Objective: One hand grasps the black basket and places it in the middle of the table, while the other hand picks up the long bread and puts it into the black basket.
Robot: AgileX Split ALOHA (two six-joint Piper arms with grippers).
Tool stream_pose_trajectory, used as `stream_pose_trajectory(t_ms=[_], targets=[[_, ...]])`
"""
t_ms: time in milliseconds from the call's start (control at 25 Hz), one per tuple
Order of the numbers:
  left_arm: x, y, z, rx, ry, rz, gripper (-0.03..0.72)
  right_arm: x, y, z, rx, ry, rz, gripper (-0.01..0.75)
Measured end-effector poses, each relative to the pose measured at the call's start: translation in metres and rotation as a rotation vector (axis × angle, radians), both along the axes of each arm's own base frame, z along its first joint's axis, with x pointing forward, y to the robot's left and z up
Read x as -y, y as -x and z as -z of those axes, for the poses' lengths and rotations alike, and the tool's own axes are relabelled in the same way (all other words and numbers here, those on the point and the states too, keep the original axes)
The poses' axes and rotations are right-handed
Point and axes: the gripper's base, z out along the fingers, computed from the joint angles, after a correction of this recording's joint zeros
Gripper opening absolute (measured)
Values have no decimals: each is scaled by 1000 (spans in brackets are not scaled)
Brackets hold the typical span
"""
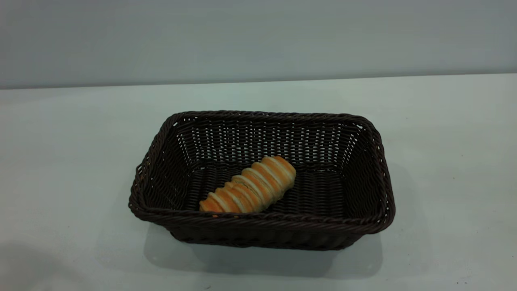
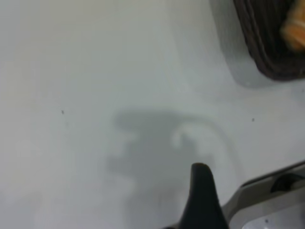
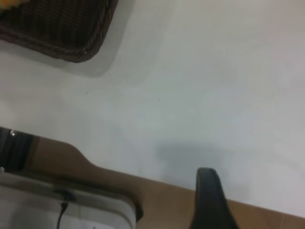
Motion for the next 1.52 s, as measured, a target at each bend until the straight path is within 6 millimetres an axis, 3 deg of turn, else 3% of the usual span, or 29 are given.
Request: stream_pose_trajectory(t_ms=[320, 520, 800, 960, 1200, 1520], targets=[[-7, 48, 20, 32, 10, -14, 585, 11, 42, 7, 131, -11, -9, 498], [-12, 84, 36, 78, 20, -20, 585, 15, 61, 40, 133, -11, -10, 498], [-19, 132, 59, 172, 39, -28, 585, 18, 72, 79, 190, -24, -9, 498], [-22, 155, 71, 258, 54, -28, 585, 20, 80, 80, 260, -40, -7, 498], [-26, 179, 71, 399, 77, -25, 585, 20, 82, 80, 274, -43, -6, 498], [-24, 189, 77, 422, 144, -45, 585, 20, 82, 80, 277, -44, -6, 498]])
